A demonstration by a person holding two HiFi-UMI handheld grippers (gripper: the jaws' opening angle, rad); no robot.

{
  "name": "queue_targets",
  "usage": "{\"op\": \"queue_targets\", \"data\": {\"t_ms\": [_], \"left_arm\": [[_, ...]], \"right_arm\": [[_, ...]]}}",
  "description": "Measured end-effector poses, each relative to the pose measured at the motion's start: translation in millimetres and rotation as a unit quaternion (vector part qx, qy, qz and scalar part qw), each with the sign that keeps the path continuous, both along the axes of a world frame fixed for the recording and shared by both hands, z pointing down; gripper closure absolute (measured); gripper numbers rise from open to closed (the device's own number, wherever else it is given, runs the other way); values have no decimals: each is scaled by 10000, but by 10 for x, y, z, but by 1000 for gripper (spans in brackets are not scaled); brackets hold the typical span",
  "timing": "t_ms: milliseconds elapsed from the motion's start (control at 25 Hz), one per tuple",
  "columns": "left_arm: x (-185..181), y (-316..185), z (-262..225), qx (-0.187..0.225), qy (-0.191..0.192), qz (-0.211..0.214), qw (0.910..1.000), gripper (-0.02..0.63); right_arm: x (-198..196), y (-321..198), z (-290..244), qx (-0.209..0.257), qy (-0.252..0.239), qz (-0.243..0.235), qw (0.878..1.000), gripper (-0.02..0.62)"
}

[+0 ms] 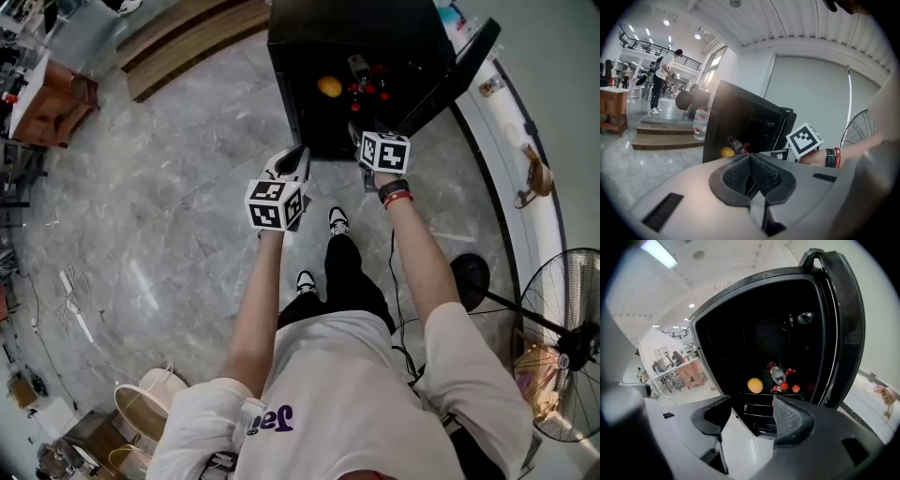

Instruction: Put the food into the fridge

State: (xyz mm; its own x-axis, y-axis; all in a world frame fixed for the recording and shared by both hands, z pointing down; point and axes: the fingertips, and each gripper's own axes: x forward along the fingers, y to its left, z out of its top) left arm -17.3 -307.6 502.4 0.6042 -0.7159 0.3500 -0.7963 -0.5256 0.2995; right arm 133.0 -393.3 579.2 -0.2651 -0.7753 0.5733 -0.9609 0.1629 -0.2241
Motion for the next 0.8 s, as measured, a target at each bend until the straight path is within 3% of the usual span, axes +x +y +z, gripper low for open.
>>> {"op": "queue_targets", "data": {"t_ms": [520,800], "left_arm": [[-120,252,-228,93,-82,95,9999,588],[-156,508,-289,217,-319,206,9990,588]], "right_arm": [[21,570,-310,187,288,2,9994,386],[64,899,-460,281,258,200,9991,425]]}}
